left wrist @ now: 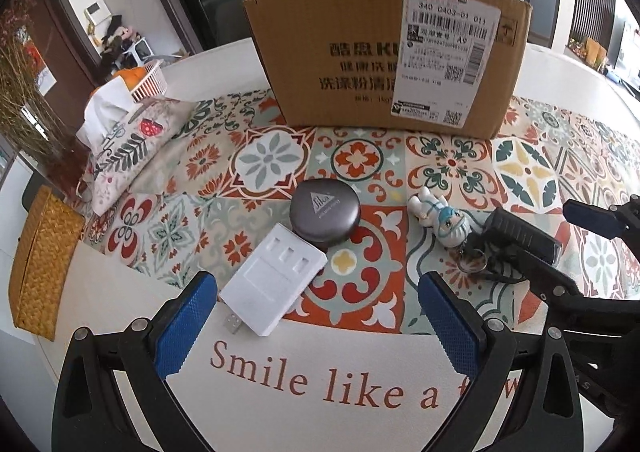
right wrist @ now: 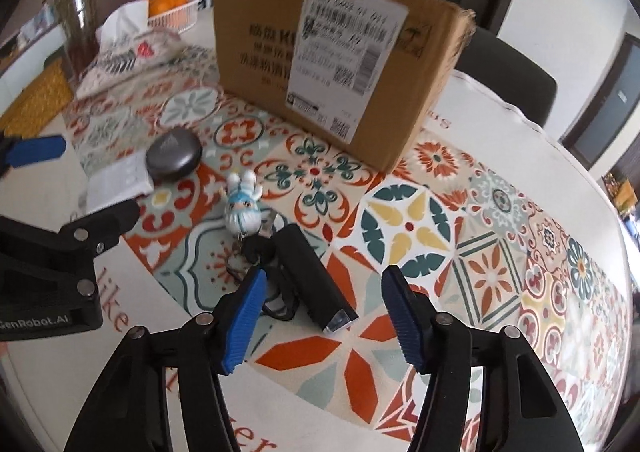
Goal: Organize rigid objects
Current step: 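Close the right gripper on the black power bank, then close the left gripper on the white USB hub, then lift the black power bank and white USB hub and carry them over the box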
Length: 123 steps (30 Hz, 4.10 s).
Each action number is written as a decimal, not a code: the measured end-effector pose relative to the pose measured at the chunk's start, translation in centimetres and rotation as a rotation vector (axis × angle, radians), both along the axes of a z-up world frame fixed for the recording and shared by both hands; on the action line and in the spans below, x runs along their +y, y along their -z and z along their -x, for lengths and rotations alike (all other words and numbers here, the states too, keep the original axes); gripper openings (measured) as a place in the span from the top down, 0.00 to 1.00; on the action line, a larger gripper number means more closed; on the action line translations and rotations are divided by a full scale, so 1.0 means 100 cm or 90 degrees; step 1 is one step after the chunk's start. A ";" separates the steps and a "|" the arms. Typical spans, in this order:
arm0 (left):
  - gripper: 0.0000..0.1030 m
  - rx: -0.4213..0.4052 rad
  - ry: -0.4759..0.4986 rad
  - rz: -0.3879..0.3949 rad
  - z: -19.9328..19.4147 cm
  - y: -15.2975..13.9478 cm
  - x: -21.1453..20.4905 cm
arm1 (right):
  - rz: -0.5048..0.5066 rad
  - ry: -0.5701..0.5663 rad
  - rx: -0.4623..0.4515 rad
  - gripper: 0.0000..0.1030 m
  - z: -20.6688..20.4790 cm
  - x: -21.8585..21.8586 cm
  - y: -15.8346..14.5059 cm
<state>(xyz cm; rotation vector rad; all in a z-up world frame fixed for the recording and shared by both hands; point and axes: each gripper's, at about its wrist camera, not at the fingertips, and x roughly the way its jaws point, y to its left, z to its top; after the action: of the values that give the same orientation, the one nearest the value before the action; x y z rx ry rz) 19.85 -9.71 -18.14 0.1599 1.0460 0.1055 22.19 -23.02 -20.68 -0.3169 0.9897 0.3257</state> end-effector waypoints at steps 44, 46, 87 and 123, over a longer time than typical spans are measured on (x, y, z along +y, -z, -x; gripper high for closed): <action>0.02 0.007 0.081 0.086 0.012 -0.017 0.033 | -0.088 0.182 0.062 0.68 0.033 0.005 -0.018; 0.02 0.003 0.089 0.098 0.014 -0.019 0.042 | -0.089 0.192 0.057 0.68 0.037 0.012 -0.022; 0.52 0.073 0.213 0.156 -0.027 0.050 0.083 | -0.101 0.255 0.126 0.67 0.019 0.077 0.021; 0.52 -0.079 0.156 0.179 -0.005 -0.073 0.096 | -0.134 0.220 -0.027 0.67 0.026 0.072 -0.080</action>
<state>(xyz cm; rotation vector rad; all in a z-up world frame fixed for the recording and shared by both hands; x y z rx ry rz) 20.39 -0.11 -10.81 0.0243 0.9002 -0.2504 19.57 -15.87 -12.65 0.0398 0.9395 0.1060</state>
